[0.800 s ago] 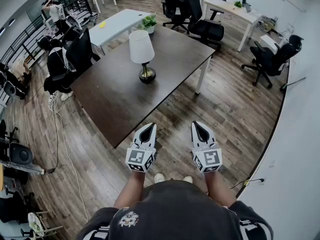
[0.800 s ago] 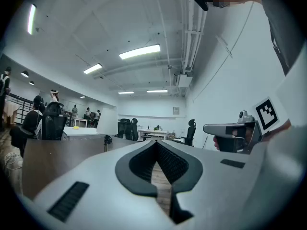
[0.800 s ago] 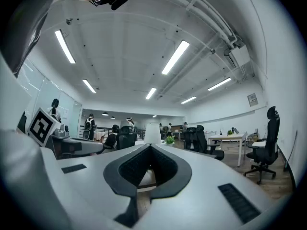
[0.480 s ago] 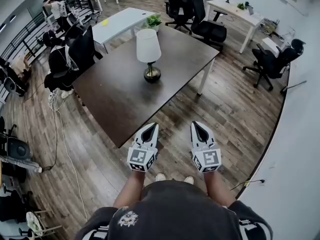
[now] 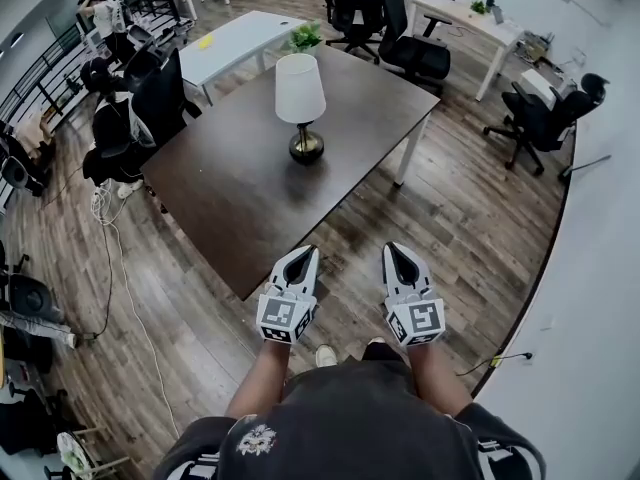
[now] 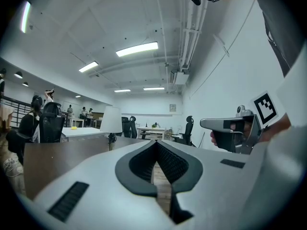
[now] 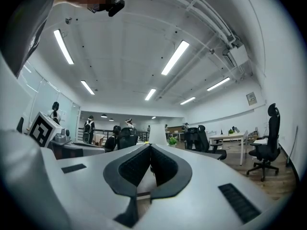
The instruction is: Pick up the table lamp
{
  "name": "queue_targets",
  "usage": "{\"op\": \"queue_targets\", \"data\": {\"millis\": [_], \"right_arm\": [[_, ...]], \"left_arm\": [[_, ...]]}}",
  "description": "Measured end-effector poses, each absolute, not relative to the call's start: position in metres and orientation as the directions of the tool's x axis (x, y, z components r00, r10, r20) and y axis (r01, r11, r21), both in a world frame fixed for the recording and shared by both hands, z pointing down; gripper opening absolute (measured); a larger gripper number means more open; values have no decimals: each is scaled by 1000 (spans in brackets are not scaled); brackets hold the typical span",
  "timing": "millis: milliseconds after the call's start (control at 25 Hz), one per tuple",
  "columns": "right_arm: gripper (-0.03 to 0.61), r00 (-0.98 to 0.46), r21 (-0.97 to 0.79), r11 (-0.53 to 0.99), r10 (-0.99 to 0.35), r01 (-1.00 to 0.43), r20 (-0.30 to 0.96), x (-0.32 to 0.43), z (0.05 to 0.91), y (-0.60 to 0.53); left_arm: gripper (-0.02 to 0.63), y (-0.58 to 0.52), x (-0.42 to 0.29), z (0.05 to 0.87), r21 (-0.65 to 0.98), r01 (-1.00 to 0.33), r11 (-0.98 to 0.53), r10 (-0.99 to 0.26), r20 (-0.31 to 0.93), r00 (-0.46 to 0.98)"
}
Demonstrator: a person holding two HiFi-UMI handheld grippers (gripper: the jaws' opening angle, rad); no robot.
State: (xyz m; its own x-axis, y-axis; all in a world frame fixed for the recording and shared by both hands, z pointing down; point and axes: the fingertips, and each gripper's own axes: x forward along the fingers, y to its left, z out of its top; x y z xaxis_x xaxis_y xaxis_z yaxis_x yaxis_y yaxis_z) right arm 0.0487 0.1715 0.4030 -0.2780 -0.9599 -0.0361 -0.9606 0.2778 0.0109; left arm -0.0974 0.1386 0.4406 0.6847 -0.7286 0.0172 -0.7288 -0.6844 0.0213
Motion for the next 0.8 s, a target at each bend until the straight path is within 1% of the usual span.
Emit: {"op": "queue_targets", "data": {"millis": [320, 560, 800], "right_arm": [[25, -310, -21, 311, -950, -950, -32, 79, 415, 127], [23, -359, -32, 360, -933, -932, -26, 98, 421, 69], [25, -406, -22, 406, -914, -914, -19, 120, 424, 32]], "left_arm": [[2, 99, -66, 451, 9, -741, -672, -739, 56, 671], [2, 50, -43, 452, -79, -769, -635, -773, 87, 629], [2, 11, -18, 457, -61, -787, -613, -788, 106, 606]]}}
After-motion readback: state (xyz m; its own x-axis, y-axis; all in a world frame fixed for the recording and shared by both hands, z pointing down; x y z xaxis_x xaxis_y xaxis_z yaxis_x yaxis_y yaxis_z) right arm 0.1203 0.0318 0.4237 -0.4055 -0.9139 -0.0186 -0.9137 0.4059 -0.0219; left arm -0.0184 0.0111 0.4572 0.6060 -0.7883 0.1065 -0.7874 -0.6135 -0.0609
